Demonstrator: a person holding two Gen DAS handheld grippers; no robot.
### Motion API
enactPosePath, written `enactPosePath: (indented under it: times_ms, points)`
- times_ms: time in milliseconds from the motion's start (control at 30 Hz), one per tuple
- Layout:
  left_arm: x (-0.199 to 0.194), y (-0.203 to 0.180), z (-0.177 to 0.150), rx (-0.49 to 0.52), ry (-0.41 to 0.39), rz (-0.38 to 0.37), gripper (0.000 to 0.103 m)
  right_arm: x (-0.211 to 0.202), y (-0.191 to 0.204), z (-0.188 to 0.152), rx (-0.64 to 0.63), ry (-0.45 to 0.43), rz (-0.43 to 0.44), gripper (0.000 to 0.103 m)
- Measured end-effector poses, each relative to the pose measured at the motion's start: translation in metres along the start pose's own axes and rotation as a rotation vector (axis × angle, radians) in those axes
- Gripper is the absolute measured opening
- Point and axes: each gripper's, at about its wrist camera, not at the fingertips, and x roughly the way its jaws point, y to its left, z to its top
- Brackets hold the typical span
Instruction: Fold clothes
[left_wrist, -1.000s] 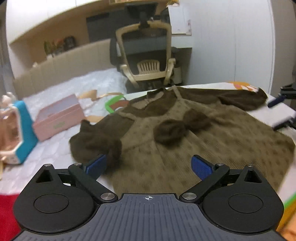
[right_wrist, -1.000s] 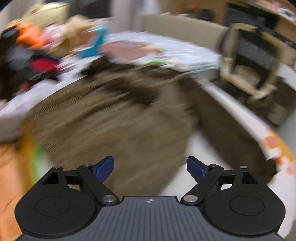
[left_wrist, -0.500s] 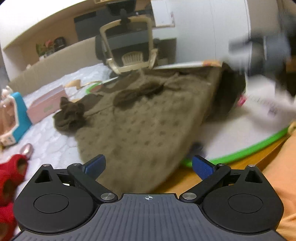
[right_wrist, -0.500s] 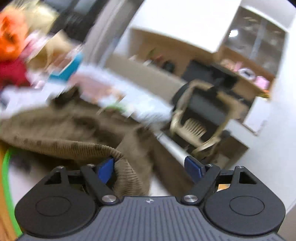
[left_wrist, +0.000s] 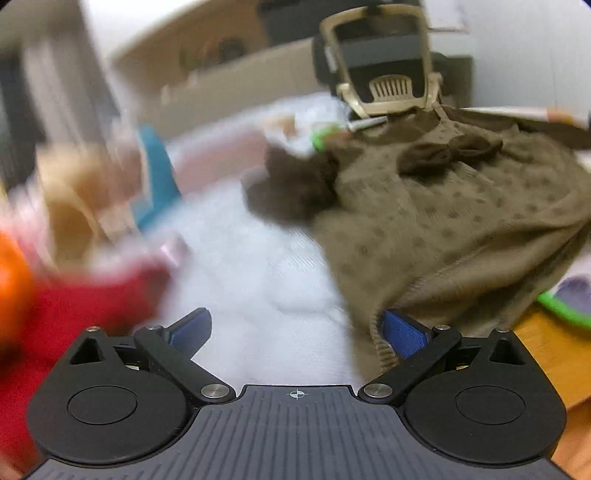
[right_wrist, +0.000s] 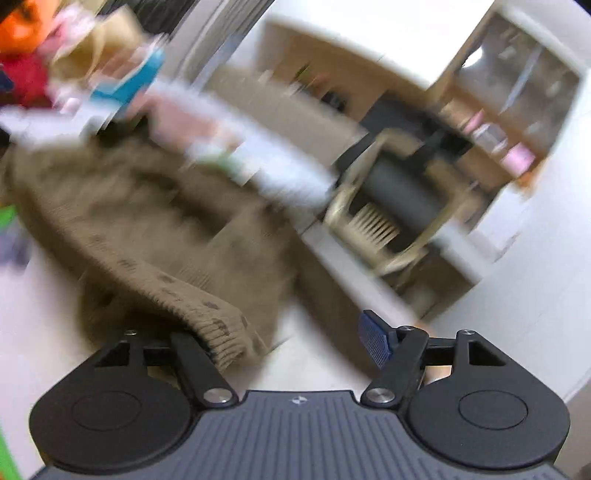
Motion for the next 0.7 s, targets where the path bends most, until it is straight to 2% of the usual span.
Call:
enactPosePath:
  times_ms: [67, 100, 200, 300, 333, 433, 533, 633, 667, 700]
  points:
    - [-0.026, 0.016, 0.017, 0.088, -0.119, 0.177, 0.102, -0.024, -0.029, 0.017, 0.038, -0.082, -0.062, 0.072]
    - [-0.036, 0.025, 0.023, 0.097, -0.155, 0.228, 0.102, -0.034, -0.041, 0.023, 0.055, -0.109, -0.076, 0.074]
    - [-0.058, 0.052, 0.032, 0.056, -0.208, 0.299, 0.103, -0.054, -0.057, 0.024, 0.084, -0.126, -0.072, 0.077]
    - [-0.061, 0.057, 0.019, 0.016, -0.169, 0.284, 0.103, -0.058, -0.051, 0.005, 0.068, -0.084, -0.063, 0.077]
    - [-0.061, 0.056, 0.013, 0.002, -0.150, 0.247, 0.103, -0.058, -0.050, -0.003, 0.064, -0.065, -0.058, 0.077]
    - [-0.063, 0.036, 0.005, -0.066, -0.120, 0.015, 0.103, -0.054, -0.051, -0.020, 0.118, -0.027, -0.035, 0.077]
    - [-0.063, -0.015, 0.005, -0.058, -0.111, -0.228, 0.103, -0.046, -0.052, -0.016, 0.179, -0.053, -0.021, 0.077]
    - [-0.057, -0.075, 0.007, 0.031, -0.112, -0.336, 0.103, -0.038, -0.051, 0.000, 0.213, -0.111, -0.015, 0.077]
    - [-0.053, -0.093, 0.007, 0.068, -0.114, -0.347, 0.103, -0.037, -0.052, 0.006, 0.216, -0.130, -0.017, 0.077]
    - [-0.049, -0.102, 0.006, 0.095, -0.116, -0.328, 0.103, -0.036, -0.053, 0.013, 0.215, -0.151, -0.025, 0.077]
